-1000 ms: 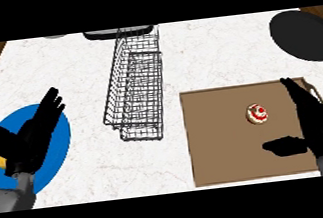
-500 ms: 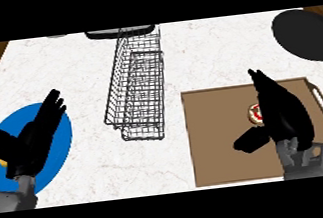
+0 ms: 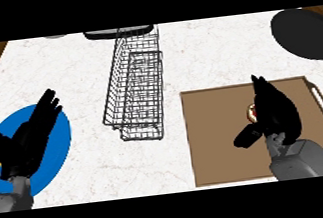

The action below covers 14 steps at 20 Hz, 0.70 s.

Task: Pick the cupcake from the tray and place it in the tiered basket

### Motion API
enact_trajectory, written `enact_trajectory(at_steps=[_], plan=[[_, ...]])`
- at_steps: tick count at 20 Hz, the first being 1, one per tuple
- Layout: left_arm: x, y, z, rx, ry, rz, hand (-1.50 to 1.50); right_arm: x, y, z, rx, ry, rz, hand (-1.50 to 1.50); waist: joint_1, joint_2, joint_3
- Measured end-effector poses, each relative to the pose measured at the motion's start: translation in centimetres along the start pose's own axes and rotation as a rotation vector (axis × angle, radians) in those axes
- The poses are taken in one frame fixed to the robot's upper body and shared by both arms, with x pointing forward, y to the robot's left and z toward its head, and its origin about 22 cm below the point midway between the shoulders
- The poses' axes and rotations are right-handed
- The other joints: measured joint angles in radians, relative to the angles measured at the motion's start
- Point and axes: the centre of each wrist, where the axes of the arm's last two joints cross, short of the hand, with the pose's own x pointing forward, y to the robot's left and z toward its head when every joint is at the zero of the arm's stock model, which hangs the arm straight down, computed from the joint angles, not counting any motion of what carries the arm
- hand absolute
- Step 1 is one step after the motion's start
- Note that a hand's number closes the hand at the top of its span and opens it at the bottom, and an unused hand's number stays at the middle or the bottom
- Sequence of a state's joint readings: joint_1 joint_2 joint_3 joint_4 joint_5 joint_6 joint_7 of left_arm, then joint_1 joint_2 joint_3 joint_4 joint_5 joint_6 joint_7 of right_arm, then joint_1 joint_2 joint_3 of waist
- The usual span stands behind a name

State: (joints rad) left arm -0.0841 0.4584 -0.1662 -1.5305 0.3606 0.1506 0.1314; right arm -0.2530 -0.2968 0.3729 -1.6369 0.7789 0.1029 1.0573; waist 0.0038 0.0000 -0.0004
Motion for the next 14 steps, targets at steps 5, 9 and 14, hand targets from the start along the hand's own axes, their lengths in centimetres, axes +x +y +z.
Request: enact_trajectory(at_steps=[5,9,14], plan=[[-0.2,0.4,0.1,-0.002,0.002,0.0,0.0,-0.6,2.1,-0.8,-0.018,0.039,0.031,-1.5,-0.001,0.0,0.0],[0.2,0.3,-0.2,-0.001,0.001,0.004,0.0,-1.6,2.7,-2.5,-0.061,0.07,0.047,-1.5,-0.001,0.0,0.001],[-0.1,0.4,0.3,0.001,0.003,0.003,0.0,-2.0,3.2,-2.8,-0.088,0.084,0.069,-1.5,-0.002,0.0,0.0]])
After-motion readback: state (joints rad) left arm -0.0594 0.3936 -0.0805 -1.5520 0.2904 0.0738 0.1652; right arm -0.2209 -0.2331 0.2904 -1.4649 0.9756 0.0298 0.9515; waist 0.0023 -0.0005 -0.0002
